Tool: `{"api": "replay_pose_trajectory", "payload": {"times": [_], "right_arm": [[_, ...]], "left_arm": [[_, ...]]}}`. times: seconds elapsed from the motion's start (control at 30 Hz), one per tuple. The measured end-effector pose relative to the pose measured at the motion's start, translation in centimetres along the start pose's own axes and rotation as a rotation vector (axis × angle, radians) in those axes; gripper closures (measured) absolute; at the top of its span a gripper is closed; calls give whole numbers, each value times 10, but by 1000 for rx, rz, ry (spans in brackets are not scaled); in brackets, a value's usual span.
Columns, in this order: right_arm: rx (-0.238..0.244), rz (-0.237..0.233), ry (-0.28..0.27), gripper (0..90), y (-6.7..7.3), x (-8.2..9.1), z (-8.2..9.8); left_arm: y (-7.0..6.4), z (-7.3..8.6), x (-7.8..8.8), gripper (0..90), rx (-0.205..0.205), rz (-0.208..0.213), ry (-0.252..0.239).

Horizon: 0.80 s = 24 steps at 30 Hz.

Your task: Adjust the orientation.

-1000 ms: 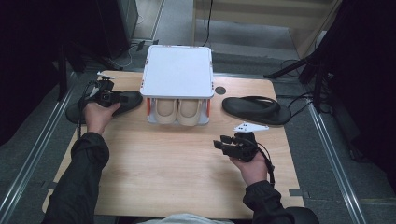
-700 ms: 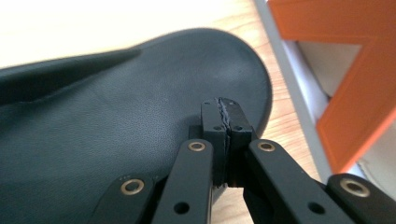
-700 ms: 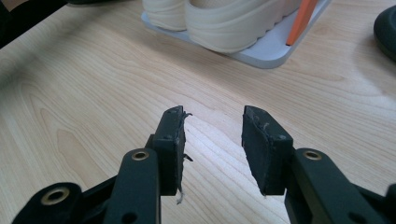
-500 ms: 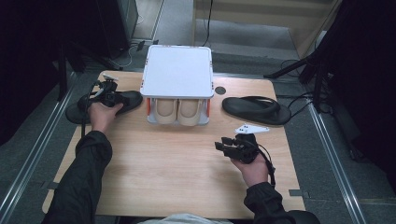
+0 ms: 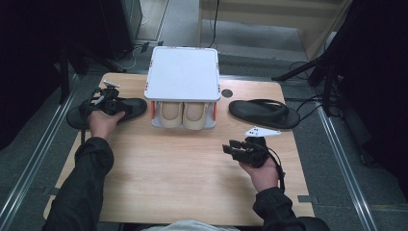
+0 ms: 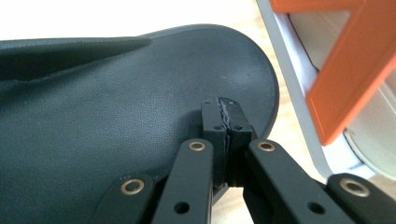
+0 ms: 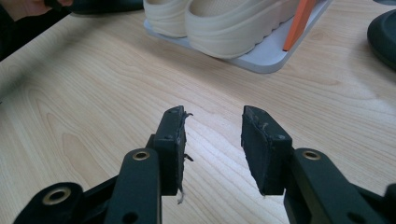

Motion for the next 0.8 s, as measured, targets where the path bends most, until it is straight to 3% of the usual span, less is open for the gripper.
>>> {"api": "replay_pose_trajectory", "payload": {"times": [0.23, 0.37, 0.8], "right_arm": [[1, -1, -7, 611, -2, 1, -3], [3, -2, -7, 613, -3, 1, -5], [3, -24, -9, 615, -3, -3, -12]], "left_arm": [[-12, 18, 4, 900, -34, 15, 27], [-13, 28, 7, 900, -28, 45, 25], [-22, 53, 16, 900, -59, 28, 28]]}}
Point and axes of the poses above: each handheld gripper's, and its own axes: x roughly backward along the jaws, z roughly out of its underside, y roughly to its left, the point moved 5 cm from there along -x, roughly forward along the jaws, and after that the axes turned 10 degrees about y, right-handed, at the moved point
